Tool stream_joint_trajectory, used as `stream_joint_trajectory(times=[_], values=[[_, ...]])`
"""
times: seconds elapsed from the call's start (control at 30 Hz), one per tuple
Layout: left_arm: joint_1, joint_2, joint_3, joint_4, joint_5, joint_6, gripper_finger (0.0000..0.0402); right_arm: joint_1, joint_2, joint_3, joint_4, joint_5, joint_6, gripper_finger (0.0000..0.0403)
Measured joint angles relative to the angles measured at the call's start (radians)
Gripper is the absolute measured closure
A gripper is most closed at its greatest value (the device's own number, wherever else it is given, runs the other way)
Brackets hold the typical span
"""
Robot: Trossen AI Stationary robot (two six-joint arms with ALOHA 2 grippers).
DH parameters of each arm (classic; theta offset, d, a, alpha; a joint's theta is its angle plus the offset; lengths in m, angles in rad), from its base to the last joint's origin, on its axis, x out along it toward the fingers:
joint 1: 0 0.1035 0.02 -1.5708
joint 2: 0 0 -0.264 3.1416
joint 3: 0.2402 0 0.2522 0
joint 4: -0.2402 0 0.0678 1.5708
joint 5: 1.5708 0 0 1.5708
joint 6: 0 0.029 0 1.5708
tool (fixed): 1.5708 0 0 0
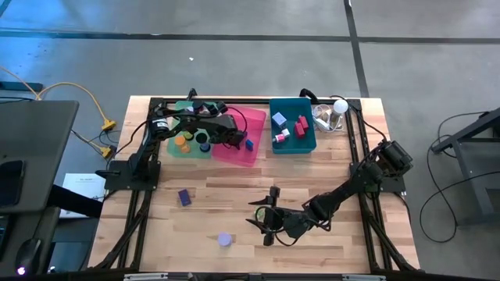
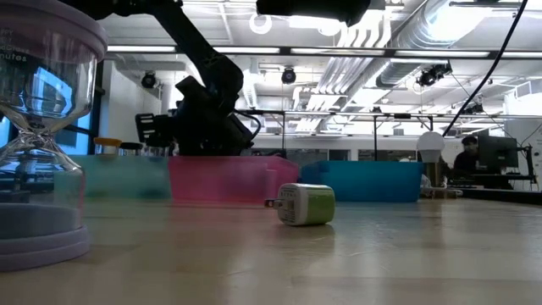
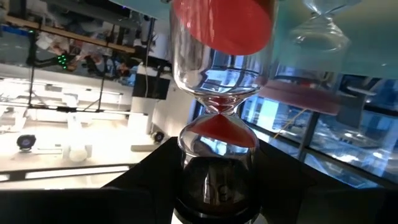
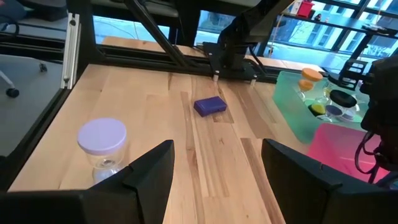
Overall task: Pick & Place Office items
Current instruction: Put the red hourglass into the green bin
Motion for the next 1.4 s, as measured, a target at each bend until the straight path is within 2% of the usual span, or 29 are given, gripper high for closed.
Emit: stream_joint_trajectory(times=[0.2,0.77,1.4], values=[[0.0,-0.013,-0.001,-0.04,-0.009,-0.075,0.0236,0.0,0.0,0.0,0.001,0.0,-0.004,0.0172],[-0.013,-0.106,-0.005,-0.033,0.021,-0.037,0.0236,-0.001,0.0,0.0,-0.006,0.0,-0.004,0.0172],[0.027,-0.125,-0.002,-0.038,0.005,-0.04,0.0236,-0.001,0.0,0.0,-0.021,0.0,0.001,0.0172]])
